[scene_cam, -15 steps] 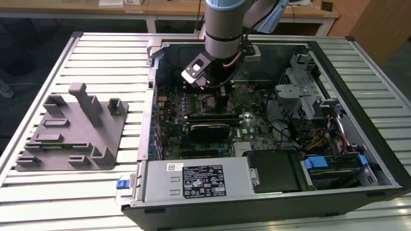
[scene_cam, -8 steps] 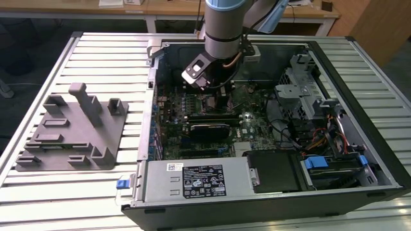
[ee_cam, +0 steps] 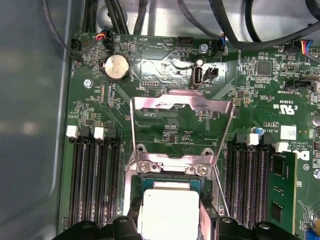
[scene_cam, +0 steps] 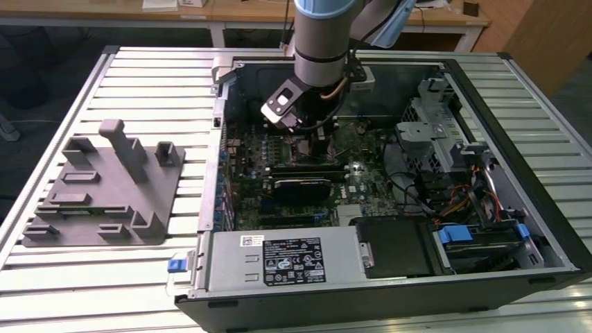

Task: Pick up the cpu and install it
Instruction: 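Place the cpu into insertion slot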

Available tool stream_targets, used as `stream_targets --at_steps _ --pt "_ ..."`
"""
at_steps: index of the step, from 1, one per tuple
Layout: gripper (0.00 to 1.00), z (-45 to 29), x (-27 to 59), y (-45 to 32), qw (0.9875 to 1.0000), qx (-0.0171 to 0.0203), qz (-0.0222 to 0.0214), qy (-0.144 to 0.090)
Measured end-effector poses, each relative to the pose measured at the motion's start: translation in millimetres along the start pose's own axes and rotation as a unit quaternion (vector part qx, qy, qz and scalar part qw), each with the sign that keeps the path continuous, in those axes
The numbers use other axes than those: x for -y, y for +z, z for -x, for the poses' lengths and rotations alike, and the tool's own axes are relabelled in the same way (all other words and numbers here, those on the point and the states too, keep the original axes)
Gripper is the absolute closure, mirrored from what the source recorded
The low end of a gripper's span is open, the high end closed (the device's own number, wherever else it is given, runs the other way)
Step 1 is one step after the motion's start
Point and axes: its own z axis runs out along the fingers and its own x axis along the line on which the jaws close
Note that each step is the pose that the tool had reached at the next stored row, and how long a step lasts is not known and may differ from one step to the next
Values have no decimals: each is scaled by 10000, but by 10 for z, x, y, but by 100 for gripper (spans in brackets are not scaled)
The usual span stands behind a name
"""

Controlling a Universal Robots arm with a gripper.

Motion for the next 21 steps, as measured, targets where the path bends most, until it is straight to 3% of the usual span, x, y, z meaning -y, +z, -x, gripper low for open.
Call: stream_targets --at_steps 13,21 --pt "46 1 23 6 10000 -16 1 -11" --pt "46 1 25 9 10000 -59 3 -34"
